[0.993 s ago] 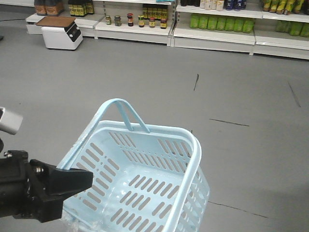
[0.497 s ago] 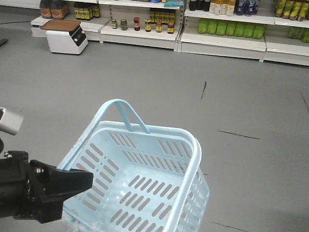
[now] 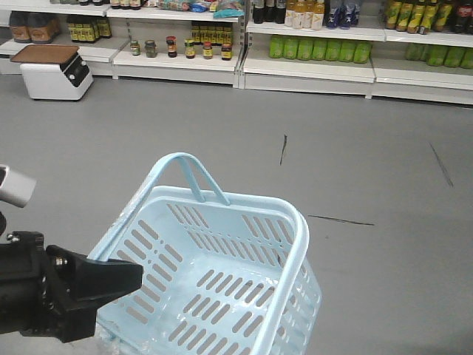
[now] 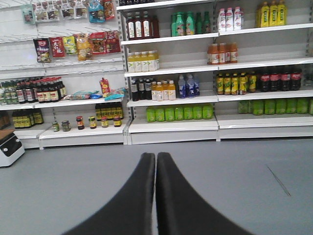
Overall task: Pick three apples into basket with both arms
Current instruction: 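Drive the base away from the table carrying the basket in the left gripper, then turn and drive the base toward the table with the apples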
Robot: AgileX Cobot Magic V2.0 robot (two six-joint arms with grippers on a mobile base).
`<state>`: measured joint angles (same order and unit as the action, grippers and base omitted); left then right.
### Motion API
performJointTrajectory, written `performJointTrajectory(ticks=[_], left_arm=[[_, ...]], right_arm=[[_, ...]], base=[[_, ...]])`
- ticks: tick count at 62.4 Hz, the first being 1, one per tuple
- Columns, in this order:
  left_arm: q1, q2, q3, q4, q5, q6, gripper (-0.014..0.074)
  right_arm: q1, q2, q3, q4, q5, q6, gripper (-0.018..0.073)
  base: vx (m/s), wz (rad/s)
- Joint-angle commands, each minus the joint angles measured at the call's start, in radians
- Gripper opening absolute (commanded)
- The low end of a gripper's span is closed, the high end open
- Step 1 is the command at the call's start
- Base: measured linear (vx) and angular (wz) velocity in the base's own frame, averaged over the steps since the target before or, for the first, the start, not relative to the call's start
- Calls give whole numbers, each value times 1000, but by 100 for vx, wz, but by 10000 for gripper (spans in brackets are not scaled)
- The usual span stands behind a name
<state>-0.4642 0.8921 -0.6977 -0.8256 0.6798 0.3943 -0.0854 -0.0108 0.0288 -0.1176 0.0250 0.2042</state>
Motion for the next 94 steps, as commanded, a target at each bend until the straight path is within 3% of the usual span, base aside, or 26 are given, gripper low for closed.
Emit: performJointTrajectory(ticks=[1,53,94], left_arm=[[-5,-13,-32,-56,-53,1,-7],[-5,-13,-32,-56,-53,1,-7],[-5,-13,-32,-56,-53,1,-7]], right_arm=[[-6,-10,13,-6,-71,-11,-4],[-6,-10,13,-6,-71,-11,-4],[-6,-10,13,-6,-71,-11,-4]], base=[[30,-25],[28,-27],[21,-66]])
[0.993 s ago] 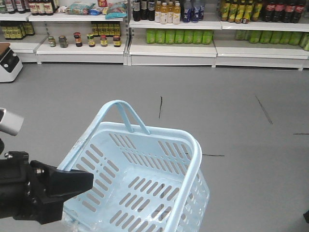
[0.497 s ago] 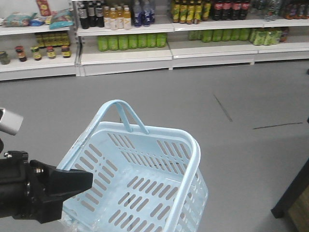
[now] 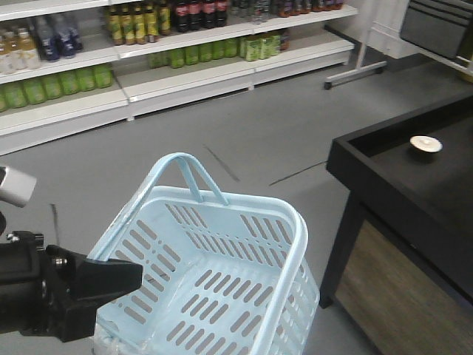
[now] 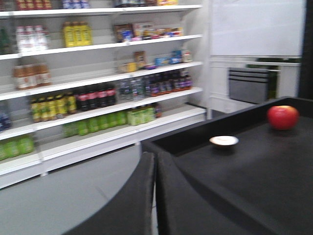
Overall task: Pick three apples into basket with both arms
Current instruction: 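Turn and drive the base toward the table with the apples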
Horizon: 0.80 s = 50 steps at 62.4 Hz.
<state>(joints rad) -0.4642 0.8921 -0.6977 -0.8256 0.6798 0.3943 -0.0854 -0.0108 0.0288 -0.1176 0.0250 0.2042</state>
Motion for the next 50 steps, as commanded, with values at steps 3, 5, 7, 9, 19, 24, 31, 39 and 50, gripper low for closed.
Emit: performJointTrajectory(ticks=[3,5,7,9,19,24,31,39,50], left_arm=[[-5,-13,-32,-56,-53,1,-7],[-5,-13,-32,-56,-53,1,-7],[-5,-13,-32,-56,-53,1,-7],[-5,-13,-32,-56,-53,1,-7],[-5,-13,-32,-56,-53,1,-7],[-5,-13,-32,-56,-55,1,-7],[-5,-13,-32,-56,-54,1,-7],[-5,-13,-32,-56,-54,1,-7],[-5,-13,-32,-56,-54,1,-7]], right_arm=[[-6,-10,13,-6,-71,-11,-4],[-6,-10,13,-6,-71,-11,-4],[-6,-10,13,-6,-71,-11,-4],[-6,-10,13,-6,-71,-11,-4],[-6,-10,13,-6,-71,-11,-4],[-6,-10,13,-6,-71,-11,-4],[-6,-10,13,-6,-71,-11,-4],[-6,-10,13,-6,-71,-11,-4],[-6,-10,13,-6,-71,-11,-4]], base=[[17,-70],[17,-68],[17,-67],[17,-65],[16,-62],[15,-59],[14,-57],[13,-55],[11,-52]])
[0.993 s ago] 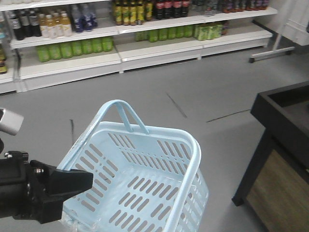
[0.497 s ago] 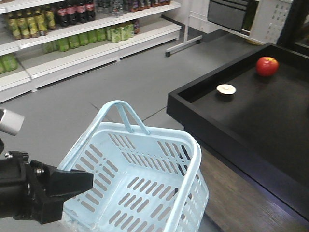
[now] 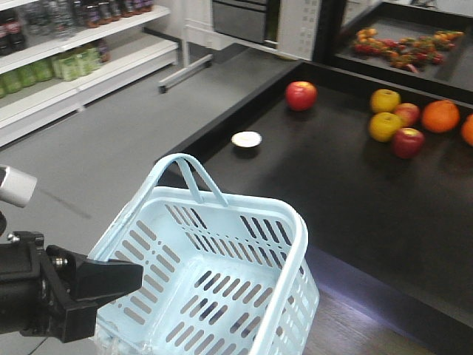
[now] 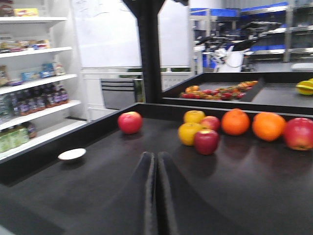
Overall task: Pick three apples into basket with both arms
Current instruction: 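Turn and drive the base toward the table with the apples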
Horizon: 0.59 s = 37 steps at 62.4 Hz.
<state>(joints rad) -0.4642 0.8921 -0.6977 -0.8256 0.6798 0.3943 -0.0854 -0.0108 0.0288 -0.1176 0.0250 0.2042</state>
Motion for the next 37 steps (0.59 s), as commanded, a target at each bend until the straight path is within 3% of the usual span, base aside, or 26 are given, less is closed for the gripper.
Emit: performJointTrajectory(ticks=[1,37], left_arm=[[-5,-13,-32,-56,-54,1,-7],[-5,-13,-32,-56,-54,1,-7]], right_arm=[[-6,-10,13,-6,-71,-11,-4],[-6,-10,13,-6,-71,-11,-4]], base=[[10,-51],[6,-49]])
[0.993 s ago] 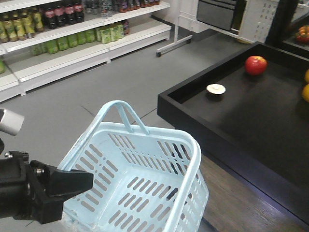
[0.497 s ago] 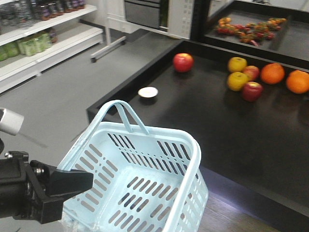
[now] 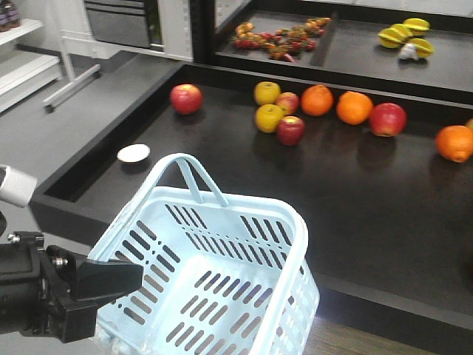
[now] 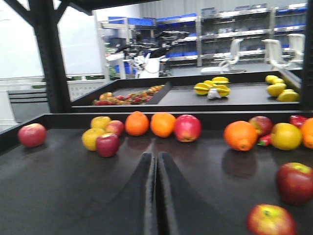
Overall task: Pick three apples into basket with both arms
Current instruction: 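Turn and drive the base toward the table with the apples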
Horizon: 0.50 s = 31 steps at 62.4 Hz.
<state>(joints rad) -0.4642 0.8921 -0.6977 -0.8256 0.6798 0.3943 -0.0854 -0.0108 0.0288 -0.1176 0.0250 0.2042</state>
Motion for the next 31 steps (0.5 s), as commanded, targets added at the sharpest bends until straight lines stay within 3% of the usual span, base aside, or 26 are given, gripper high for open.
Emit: performJointTrajectory(ticks=[1,31], left_arm=[[-5,-13,-32,-56,-54,1,-7],[-5,-13,-32,-56,-54,1,-7]], right_arm=[[-6,-10,13,-6,-71,-11,-4],[-6,-10,13,-6,-71,-11,-4]], base=[[1,-42],[0,-31]])
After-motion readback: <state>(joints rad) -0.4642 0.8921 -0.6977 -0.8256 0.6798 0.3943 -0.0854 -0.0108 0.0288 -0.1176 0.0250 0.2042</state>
